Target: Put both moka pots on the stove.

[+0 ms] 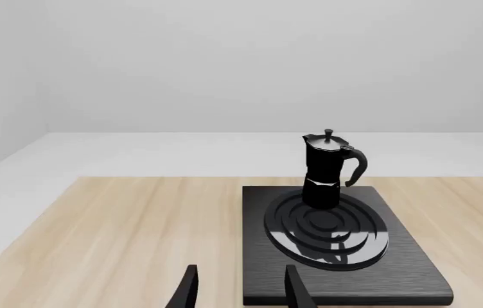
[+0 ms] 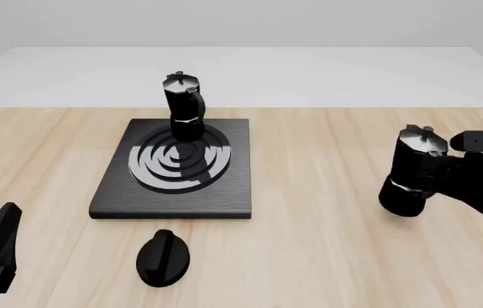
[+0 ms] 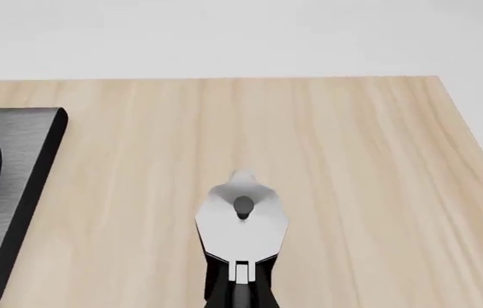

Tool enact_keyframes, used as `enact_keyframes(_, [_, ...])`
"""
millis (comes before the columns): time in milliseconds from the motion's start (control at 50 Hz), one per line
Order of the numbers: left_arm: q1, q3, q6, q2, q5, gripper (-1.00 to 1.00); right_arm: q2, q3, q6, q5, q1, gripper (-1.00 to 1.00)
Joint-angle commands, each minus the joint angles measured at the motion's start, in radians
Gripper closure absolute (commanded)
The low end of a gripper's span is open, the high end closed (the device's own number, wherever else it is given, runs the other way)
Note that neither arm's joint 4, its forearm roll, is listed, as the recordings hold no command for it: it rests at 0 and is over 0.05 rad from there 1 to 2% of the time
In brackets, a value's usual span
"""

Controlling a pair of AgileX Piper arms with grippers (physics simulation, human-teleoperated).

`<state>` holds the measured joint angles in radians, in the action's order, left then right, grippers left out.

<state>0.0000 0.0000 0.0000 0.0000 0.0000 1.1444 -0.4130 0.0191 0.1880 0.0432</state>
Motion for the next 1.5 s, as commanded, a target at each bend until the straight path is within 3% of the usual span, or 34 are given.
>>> enact_keyframes(20, [0.0, 0.0, 0.0, 0.0, 0.0, -1.0, -0.095, -0.09, 0.007, -0.083, -0.049, 1.0])
enact_keyframes(260, [0.0, 0.0, 0.0, 0.0, 0.0, -1.0, -0.095, -0.193, 0.018, -0.127, -0.161, 1.0])
enact_keyframes(780, [0.0, 0.0, 0.0, 0.0, 0.0, -1.0, 0.074, -0.44, 0.024, -0.107, -0.478, 1.0])
enact_keyframes(1500, [0.0, 0.0, 0.0, 0.0, 0.0, -1.0, 0.275, -0.628, 0.032, -0.082, -0.74, 1.0])
